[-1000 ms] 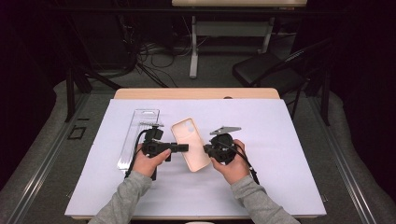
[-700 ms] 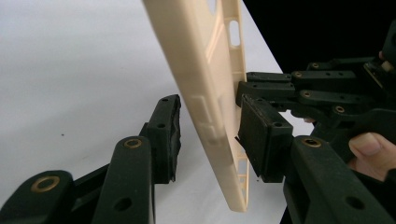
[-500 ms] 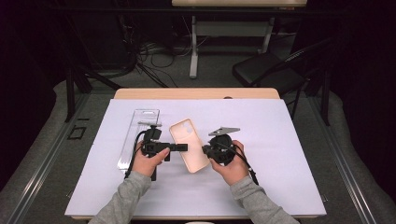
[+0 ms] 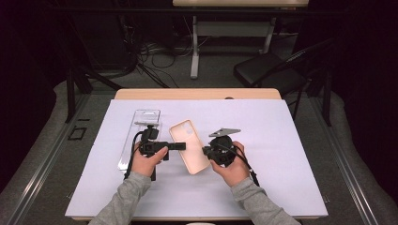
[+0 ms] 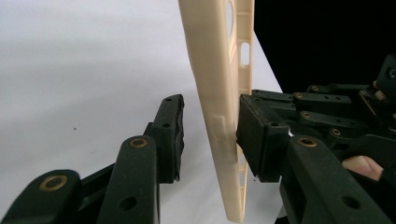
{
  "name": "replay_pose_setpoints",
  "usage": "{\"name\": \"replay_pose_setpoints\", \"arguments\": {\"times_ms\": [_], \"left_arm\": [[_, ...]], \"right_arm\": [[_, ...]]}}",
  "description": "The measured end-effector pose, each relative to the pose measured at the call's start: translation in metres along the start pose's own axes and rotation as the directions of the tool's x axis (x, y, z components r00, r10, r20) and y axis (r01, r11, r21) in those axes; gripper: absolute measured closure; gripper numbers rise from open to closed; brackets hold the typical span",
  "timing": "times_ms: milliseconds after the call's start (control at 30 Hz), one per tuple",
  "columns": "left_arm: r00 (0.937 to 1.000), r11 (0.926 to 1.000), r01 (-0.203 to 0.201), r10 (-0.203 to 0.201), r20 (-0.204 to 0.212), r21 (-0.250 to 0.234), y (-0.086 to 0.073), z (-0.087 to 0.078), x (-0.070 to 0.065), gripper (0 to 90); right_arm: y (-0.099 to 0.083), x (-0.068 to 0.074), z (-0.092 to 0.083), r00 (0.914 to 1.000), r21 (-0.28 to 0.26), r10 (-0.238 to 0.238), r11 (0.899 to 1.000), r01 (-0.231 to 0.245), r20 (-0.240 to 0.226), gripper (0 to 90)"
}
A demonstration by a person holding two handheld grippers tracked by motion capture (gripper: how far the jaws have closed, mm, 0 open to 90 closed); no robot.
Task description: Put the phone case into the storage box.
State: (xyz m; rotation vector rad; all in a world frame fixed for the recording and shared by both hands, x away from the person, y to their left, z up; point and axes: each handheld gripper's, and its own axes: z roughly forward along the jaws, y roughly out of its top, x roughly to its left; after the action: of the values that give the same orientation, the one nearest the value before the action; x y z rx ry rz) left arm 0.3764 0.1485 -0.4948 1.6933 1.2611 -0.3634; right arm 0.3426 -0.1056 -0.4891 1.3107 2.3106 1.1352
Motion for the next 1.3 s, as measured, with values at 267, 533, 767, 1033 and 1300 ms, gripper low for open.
{"name": "replay_pose_setpoints", "arguments": {"times_ms": [267,533,767,1033,1300], "left_arm": [[1.0,0.9995,0.006,-0.006,0.004,-0.031,0.0019,-0.0059,0.0022,63.4],[0.9996,0.9989,0.027,-0.027,0.009,-0.039,0.0011,-0.0059,0.0047,67.5],[0.9994,0.9986,0.035,-0.035,0.008,-0.039,0.0007,-0.0052,0.0051,71.9],[0.9979,0.9976,0.059,-0.059,0.028,-0.034,0.0,-0.0043,0.0073,72.9],[0.9978,0.9975,0.06,-0.059,0.029,-0.038,-0.0002,-0.0051,0.0066,75.9]], "right_arm": [[-0.0009,0.0021,0.0011,1.0,0.001,-0.006,1.0,0.006,-0.003,86.9],[-0.0018,0.0042,0.0024,0.9999,0.009,-0.005,1.0,0.006,-0.008,86.9],[-0.0023,0.0042,0.0032,0.9999,0.011,-0.005,1.0,0.005,-0.016,86.9],[-0.0028,0.0052,0.0036,0.9998,0.006,-0.008,1.0,0.008,-0.018,86.9],[-0.003,0.0065,0.0034,0.9998,0.004,-0.01,1.0,0.01,-0.02,86.9]]}}
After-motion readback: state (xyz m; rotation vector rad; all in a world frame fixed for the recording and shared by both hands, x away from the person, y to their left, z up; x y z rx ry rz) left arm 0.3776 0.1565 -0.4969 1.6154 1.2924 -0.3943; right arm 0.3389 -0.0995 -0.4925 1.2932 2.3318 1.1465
